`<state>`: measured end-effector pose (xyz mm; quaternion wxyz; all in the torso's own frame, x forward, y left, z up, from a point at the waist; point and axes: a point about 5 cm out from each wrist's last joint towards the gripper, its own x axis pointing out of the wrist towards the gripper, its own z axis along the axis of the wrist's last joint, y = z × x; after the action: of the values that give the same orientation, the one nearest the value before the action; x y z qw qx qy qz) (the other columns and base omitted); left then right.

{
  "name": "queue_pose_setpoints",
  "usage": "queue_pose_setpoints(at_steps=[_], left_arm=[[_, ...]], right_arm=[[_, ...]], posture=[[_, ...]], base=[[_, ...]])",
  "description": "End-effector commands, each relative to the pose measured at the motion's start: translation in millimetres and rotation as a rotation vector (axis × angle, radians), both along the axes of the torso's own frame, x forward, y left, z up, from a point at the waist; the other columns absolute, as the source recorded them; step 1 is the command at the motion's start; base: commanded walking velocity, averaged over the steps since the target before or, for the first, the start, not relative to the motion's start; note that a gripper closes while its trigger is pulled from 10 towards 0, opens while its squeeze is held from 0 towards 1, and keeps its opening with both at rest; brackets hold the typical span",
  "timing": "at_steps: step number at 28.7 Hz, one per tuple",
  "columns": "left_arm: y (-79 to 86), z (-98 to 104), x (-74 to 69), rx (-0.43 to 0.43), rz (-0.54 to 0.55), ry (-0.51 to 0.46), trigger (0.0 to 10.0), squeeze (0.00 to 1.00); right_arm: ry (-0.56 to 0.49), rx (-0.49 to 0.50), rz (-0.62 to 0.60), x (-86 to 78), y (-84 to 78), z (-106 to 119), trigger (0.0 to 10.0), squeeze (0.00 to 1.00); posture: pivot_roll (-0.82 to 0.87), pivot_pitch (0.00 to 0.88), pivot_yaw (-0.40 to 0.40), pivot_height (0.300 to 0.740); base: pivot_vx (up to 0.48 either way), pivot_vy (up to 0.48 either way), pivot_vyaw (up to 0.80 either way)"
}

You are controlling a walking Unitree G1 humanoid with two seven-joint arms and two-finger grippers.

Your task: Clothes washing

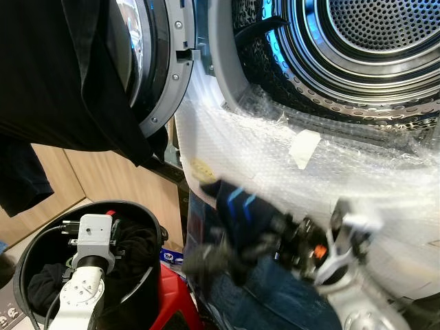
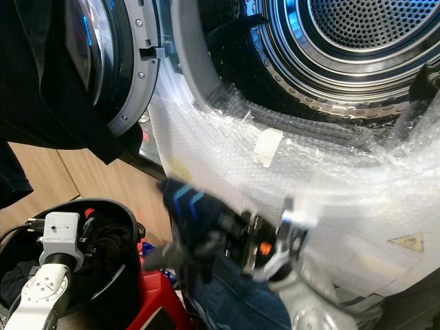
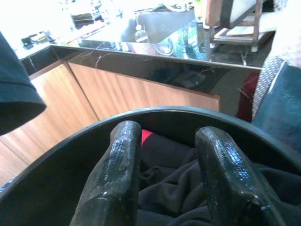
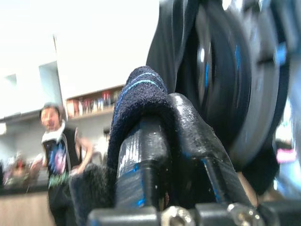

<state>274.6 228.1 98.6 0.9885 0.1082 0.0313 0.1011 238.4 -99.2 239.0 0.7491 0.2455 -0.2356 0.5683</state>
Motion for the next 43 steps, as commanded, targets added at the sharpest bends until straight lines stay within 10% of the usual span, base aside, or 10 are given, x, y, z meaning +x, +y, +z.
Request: queue_pose_setpoints(at_steps=[1,23,27,29,37,38,39,40,43], left_arm=[[-3.4,-1.0,2.7,-0.003,-0.016,0.001,10.0,0.00],[-19.6,-8.9,8.2,-0.023,-0.077,0.023,10.0,0.00],[-21.3,-9.8,9.0,-0.030,-0.079,0.025,10.0,0.00],[-24.7,-11.2,8.9,-0.031,-0.093,0.032,10.0,0.00],[-27.8,-13.8,8.1,-0.036,-0.100,0.039,10.0,0.00],[-28.1,-12.8,8.5,-0.038,-0.104,0.036,10.0,0.00],[-28.1,-12.6,8.7,-0.038,-0.105,0.036,10.0,0.00],[-28.6,-12.7,8.7,-0.038,-0.109,0.037,10.0,0.00],[-30.3,-13.0,8.6,-0.037,-0.122,0.042,10.0,0.00]], right_arm=[[-0.028,0.041,-0.004,-0.3,-0.2,16.0,0.0,0.00],[-0.094,0.011,-0.339,102.8,13.4,182.3,0.0,0.00],[0.010,-0.061,-0.491,128.5,11.3,197.2,0.0,0.00],[0.154,-0.044,-0.815,151.9,-16.2,213.2,0.0,0.00],[0.228,-0.082,-1.112,161.8,-45.7,216.5,0.0,0.00],[0.247,-0.139,-1.110,166.7,-38.4,205.7,2.6,0.00],[0.251,-0.161,-1.114,168.4,-35.9,202.0,2.6,0.00],[0.261,-0.191,-1.135,171.2,-33.4,194.6,10.0,0.00],[0.278,-0.291,-1.187,178.4,-25.0,173.5,10.0,0.00]], posture=[[0.17,0.000,0.027,0.740],[0.15,0.000,0.028,0.740],[0.14,0.000,0.030,0.740],[0.13,0.000,0.032,0.740],[0.13,0.000,0.033,0.740],[0.13,0.000,0.036,0.740],[0.13,0.000,0.036,0.740],[0.13,0.000,0.034,0.740],[0.13,0.000,0.036,0.740]], base=[[0.000,0.000,0.00],[0.000,0.000,0.00],[0.000,0.000,0.00],[0.000,0.000,0.00],[0.000,0.000,0.00],[0.000,0.000,0.00],[0.000,0.000,0.00],[0.000,0.000,0.00],[0.000,0.000,0.00]])
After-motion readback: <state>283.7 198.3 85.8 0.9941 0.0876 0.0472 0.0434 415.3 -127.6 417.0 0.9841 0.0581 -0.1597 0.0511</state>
